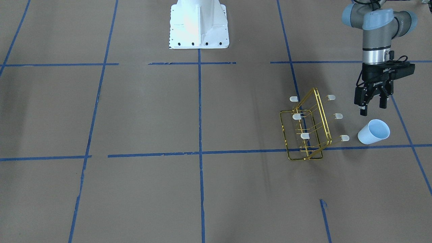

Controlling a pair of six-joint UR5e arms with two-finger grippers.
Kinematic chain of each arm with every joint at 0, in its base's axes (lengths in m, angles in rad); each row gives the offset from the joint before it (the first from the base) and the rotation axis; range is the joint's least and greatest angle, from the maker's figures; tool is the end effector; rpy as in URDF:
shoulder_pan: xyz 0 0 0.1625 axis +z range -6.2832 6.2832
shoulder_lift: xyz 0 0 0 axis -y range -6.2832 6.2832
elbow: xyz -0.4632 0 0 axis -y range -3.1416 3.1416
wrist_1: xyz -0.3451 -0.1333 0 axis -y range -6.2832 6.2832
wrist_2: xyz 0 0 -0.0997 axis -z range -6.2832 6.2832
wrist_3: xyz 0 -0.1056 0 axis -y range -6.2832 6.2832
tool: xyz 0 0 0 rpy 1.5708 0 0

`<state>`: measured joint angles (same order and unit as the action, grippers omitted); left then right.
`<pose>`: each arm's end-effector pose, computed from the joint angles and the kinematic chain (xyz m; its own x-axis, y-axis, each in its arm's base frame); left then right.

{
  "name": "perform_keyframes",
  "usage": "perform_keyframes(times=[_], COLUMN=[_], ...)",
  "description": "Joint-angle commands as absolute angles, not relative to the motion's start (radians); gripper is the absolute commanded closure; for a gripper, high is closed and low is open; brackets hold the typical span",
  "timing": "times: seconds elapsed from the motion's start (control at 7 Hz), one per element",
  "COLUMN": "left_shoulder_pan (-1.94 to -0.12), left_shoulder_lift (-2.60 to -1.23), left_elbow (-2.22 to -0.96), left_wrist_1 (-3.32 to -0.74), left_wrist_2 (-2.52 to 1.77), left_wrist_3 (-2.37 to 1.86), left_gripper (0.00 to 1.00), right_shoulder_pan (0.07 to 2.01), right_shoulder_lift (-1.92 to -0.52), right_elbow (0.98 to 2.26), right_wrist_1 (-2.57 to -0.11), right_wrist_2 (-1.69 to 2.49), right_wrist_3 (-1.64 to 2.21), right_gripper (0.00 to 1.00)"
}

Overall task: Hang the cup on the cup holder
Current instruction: 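Lower the left gripper and grasp the pale blue cup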

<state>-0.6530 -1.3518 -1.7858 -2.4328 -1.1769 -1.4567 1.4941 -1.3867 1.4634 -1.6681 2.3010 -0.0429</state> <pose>0.1989 -0.3710 0.6044 0.6062 -0.3313 -0.7231 0.7274 0.5986 0.3355 0.0223 -0.5302 0.6721 0.7399 -0.0861 0.6671 0.1084 0.9941 0.0080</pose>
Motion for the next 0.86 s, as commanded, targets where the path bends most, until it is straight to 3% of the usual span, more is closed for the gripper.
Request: perform_keyframes(times=[0.0, 0.71], left_shoulder_pan=[-0.585, -0.526], left_shoulder_lift=[-1.367, -1.451], left_elbow=[-1.726, -1.589], left_wrist_1=[-2.431, -2.422], left_wrist_2=[-1.012, -0.818], left_wrist_3=[-1.532, -1.585], left_gripper=[0.0, 0.0], right_shoulder_pan=[1.494, 1.494], right_shoulder_lift=[-1.387, -1.387], right_elbow=[1.463, 1.463], right_wrist_1=[-1.667, -1.669], right_wrist_2=[2.301, 2.301], right_wrist_3=[-0.043, -0.043], right_gripper=[0.0, 0.0])
